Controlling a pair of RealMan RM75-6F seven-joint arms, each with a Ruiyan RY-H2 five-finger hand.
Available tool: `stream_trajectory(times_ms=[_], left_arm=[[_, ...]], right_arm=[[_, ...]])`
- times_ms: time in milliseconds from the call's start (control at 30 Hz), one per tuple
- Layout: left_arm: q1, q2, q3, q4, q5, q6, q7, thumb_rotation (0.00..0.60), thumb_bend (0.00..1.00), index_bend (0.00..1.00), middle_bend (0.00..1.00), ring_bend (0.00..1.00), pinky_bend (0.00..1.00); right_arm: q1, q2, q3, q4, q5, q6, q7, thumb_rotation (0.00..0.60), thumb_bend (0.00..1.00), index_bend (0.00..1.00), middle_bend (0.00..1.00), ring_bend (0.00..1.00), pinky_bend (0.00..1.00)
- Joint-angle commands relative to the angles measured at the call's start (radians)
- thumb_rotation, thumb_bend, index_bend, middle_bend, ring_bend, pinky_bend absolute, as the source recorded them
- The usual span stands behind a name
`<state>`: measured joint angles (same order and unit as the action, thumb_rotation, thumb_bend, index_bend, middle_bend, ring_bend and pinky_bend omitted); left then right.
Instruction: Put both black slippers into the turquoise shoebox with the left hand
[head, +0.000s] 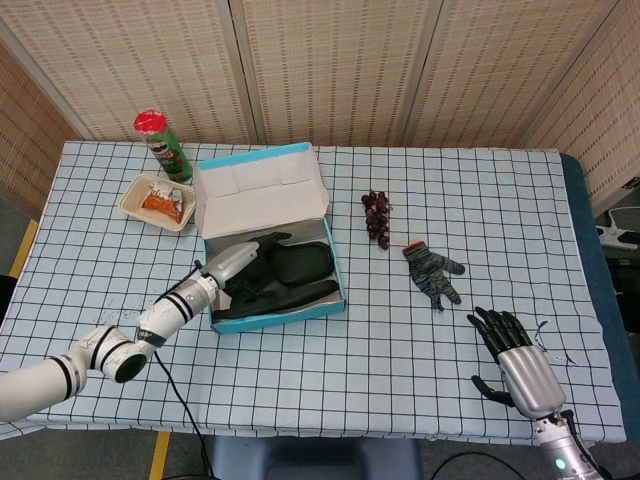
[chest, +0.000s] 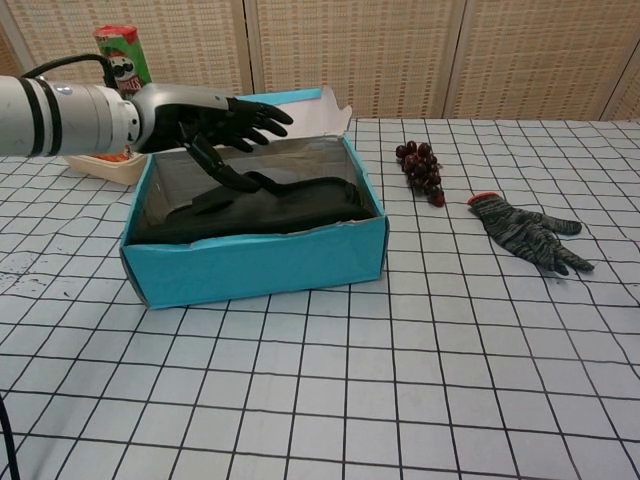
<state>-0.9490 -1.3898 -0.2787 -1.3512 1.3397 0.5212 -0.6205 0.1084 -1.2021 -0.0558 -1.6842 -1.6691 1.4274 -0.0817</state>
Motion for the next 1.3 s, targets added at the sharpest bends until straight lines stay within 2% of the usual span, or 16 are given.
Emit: stream_trajectory(times_ms=[33,233,433,667,833,1100,1300], left_arm=[[0.016,0.026,0.025,-0.035,0.018,0.027,0.032,0.600,0.26,0.00,0.00,0.00,0.00],[0.037,0.057,0.075,-0.097,0.036,0.061,0.112,0.600,0.26,0.00,0.00,0.00,0.00],[0.036,0.014,0.104,-0.050,-0.007,0.051,0.168,0.600,0.26,0.00,0.00,0.00,0.00],[0.034,-0.008,0.106,-0.018,-0.023,0.048,0.166,0.600,0.26,0.00,0.00,0.00,0.00],[0.032,0.035,0.090,-0.070,-0.013,0.009,0.050,0.600,0.26,0.00,0.00,0.00,0.00],[0.032,0.099,0.079,-0.124,0.089,0.040,-0.100,0.600,0.26,0.00,0.00,0.00,0.00],[0.017,0.066,0.094,-0.042,0.098,0.049,-0.092,0.600,0.26,0.00,0.00,0.00,0.00]], right_arm=[[0.000,0.000,0.000,0.000,0.000,0.000,0.001,0.600,0.16,0.00,0.00,0.00,0.00],[0.005,-0.005,-0.004,0.003,0.000,-0.014,-0.003,0.600,0.16,0.00,0.00,0.00,0.00],[0.001,-0.005,-0.007,0.000,-0.005,-0.008,-0.006,0.600,0.16,0.00,0.00,0.00,0.00],[0.003,-0.006,-0.005,0.001,0.000,-0.012,-0.010,0.600,0.16,0.00,0.00,0.00,0.00],[0.006,-0.012,-0.003,0.003,0.010,-0.024,-0.019,0.600,0.16,0.00,0.00,0.00,0.00],[0.005,-0.012,-0.002,0.000,0.011,-0.022,-0.022,0.600,0.16,0.00,0.00,0.00,0.00],[0.003,-0.010,-0.003,0.000,0.007,-0.016,-0.019,0.600,0.16,0.00,0.00,0.00,0.00]])
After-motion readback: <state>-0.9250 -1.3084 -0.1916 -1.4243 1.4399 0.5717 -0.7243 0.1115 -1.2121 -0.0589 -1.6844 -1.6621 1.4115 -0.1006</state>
